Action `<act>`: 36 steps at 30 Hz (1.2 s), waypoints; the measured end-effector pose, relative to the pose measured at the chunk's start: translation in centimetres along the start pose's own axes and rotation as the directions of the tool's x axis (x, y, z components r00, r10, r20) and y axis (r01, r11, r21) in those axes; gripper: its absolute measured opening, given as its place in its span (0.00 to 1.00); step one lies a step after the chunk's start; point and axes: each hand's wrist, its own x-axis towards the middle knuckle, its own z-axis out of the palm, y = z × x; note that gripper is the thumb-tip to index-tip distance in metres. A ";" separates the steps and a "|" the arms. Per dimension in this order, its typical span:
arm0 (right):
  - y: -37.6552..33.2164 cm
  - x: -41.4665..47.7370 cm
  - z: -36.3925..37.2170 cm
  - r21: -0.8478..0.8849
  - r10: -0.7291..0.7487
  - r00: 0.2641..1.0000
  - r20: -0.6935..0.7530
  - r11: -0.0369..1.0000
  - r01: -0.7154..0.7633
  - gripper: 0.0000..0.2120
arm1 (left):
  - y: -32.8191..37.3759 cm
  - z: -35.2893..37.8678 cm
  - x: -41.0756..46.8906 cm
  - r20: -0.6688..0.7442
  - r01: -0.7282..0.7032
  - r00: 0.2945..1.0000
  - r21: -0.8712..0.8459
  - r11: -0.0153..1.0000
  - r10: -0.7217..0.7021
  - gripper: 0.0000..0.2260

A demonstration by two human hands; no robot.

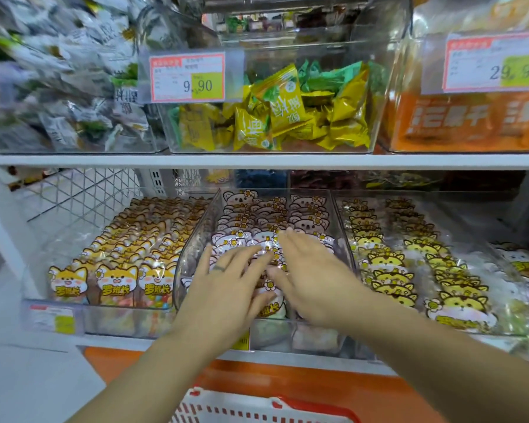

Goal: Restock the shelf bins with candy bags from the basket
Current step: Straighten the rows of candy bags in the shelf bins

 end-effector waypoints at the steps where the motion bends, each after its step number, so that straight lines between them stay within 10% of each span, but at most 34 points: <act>1: -0.6 0.8 0.9 0.008 0.038 0.997 0.063 0.999 -0.038 0.35 | -0.3 0.3 -0.1 0.050 0.026 0.998 0.013 1.000 -0.026 0.23; 8: 0.7 1.5 2.5 -0.081 0.149 0.961 0.231 0.988 -0.133 0.47 | -2.0 0.7 -0.7 0.193 0.038 0.980 -0.009 0.999 -0.035 0.24; 13: 1.8 5.8 1.4 -0.029 0.192 0.981 0.020 0.981 -0.192 0.38 | -2.6 -0.4 -0.4 0.243 0.010 0.970 -0.049 0.999 0.003 0.31; 21: 3.3 7.7 1.1 -0.165 0.343 0.893 0.293 0.938 -0.306 0.44 | -3.0 -0.6 0.1 0.301 -0.019 0.953 -0.039 0.999 0.030 0.33; 27: 4.8 9.9 -1.8 -0.055 0.253 0.967 0.040 0.966 -0.251 0.23 | -3.0 -1.4 0.5 0.359 0.013 0.933 -0.115 0.993 0.029 0.21; 36: 4.3 10.3 0.3 -0.021 0.338 0.908 0.248 0.939 -0.344 0.21 | -3.0 -0.5 0.1 0.267 0.000 0.963 -0.113 0.994 0.031 0.30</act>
